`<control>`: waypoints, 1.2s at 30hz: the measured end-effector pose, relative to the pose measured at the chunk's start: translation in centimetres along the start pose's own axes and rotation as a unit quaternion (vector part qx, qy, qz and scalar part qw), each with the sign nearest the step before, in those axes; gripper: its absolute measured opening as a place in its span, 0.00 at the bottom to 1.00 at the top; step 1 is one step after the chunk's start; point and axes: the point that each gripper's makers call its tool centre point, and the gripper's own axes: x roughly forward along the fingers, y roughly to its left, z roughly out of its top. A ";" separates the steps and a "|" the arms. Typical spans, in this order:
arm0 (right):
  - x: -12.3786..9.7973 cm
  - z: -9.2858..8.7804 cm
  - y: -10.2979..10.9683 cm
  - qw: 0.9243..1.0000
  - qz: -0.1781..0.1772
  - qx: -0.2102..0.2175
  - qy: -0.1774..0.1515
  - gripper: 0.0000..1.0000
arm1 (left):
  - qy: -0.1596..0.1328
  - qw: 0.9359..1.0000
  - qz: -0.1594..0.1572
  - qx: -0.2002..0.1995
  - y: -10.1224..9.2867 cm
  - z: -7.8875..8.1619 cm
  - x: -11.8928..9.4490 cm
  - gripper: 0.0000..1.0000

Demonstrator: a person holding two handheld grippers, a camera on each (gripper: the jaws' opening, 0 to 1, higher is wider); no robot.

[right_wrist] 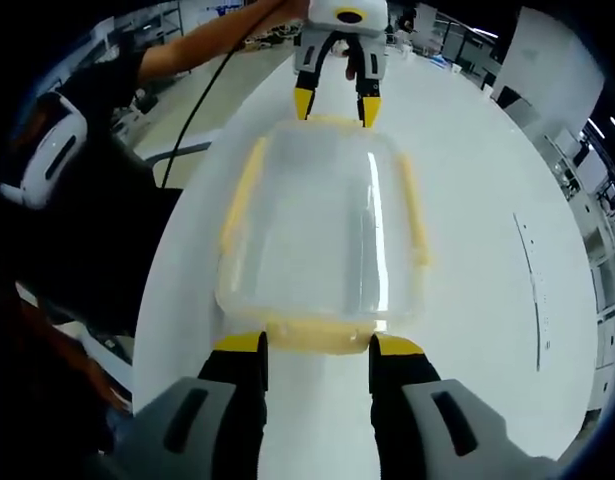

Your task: Snap each plastic latch of the storage box into its locked position after aligning the lid with the box until every specified latch is closed and the lid sits flush.

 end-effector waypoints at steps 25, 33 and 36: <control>-1.1 -0.8 -0.2 0.999 -0.036 -0.016 -0.038 0.47 | -0.013 1.000 0.027 -0.008 0.4 -0.6 -0.5 0.39; -1.2 -0.6 0.1 0.995 -0.065 -0.021 -0.077 0.54 | -0.026 0.999 0.022 -0.007 -0.1 -0.8 -1.3 0.44; -1.2 -0.2 0.4 0.992 -0.069 -0.010 -0.107 0.57 | -0.041 0.999 0.025 -0.013 0.0 -0.7 -1.8 0.48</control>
